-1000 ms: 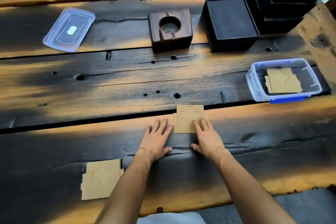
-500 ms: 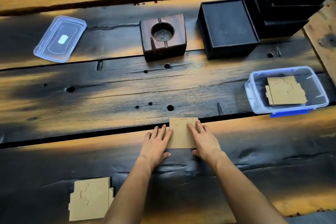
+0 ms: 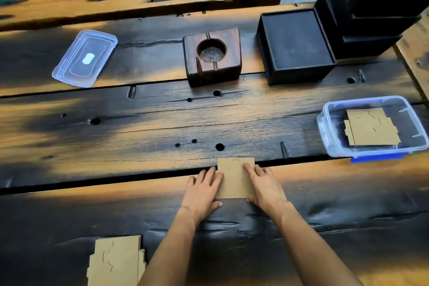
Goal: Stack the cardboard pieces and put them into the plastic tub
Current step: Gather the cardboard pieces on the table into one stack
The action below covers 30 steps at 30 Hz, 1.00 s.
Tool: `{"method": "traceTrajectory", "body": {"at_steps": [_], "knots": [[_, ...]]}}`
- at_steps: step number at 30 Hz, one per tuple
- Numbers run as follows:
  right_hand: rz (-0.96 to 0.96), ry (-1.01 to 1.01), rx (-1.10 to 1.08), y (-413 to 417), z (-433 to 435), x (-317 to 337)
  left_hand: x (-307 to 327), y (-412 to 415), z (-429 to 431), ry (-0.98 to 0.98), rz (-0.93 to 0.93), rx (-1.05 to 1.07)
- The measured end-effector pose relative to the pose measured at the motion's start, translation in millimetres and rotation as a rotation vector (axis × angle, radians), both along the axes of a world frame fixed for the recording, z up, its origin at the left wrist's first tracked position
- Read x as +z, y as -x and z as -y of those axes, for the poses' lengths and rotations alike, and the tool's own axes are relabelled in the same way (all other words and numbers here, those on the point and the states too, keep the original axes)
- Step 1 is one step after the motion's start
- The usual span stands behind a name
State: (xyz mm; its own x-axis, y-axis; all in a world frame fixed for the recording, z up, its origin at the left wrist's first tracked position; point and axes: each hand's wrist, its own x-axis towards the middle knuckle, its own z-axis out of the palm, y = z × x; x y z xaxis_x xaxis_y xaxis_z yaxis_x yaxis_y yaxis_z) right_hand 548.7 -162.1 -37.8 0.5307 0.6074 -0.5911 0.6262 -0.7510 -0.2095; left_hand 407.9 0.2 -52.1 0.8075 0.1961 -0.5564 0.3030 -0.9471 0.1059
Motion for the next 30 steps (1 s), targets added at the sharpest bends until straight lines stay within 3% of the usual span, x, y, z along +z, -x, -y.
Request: {"method": "traceTrajectory", "body": {"at_steps": [18,30], "knots": [[-0.051,-0.119,0.022,11,0,23,20,9,-14,-0.021,0.070,-0.028],[0.047,-0.202,0.094,52,-32,52,51,62,-40,-0.062,0.128,0.040]]}}
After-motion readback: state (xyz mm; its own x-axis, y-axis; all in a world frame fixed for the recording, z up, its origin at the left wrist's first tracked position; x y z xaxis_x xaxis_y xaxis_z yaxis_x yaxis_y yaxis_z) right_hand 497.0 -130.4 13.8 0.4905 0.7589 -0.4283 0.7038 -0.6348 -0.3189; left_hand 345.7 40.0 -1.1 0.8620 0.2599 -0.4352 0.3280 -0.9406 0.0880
